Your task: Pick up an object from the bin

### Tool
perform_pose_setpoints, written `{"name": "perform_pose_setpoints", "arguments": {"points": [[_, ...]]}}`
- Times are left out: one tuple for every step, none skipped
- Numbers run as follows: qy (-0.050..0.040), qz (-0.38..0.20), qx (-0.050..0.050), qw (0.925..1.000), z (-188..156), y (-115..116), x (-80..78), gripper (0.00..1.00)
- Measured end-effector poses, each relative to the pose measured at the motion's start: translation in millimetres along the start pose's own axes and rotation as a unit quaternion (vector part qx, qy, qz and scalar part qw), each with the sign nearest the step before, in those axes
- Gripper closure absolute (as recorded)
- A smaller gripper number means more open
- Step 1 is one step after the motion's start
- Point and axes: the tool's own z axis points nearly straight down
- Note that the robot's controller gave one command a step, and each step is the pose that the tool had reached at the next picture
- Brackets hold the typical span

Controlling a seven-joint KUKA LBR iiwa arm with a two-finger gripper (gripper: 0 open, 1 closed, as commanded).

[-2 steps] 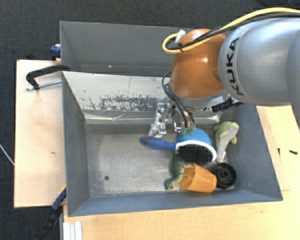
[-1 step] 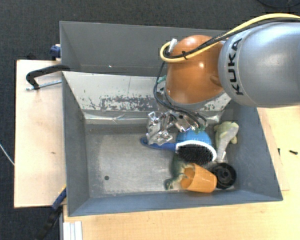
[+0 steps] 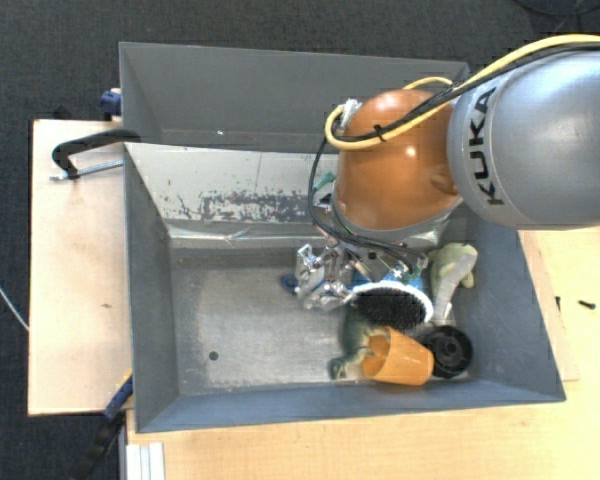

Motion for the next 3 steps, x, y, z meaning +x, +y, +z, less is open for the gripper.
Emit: {"name": "perform_pose_setpoints", "arguments": {"points": [[-0.0061,-0.002,0.004,1.0,-130.9,-3.0,18.9,1.0],[0.0025,-0.033,-0.003,0.9995,7.2,36.3,-1.8,1.0],[0.001,-0.196,0.001,0.9806,22.8,-45.5,45.5,1.0]]}}
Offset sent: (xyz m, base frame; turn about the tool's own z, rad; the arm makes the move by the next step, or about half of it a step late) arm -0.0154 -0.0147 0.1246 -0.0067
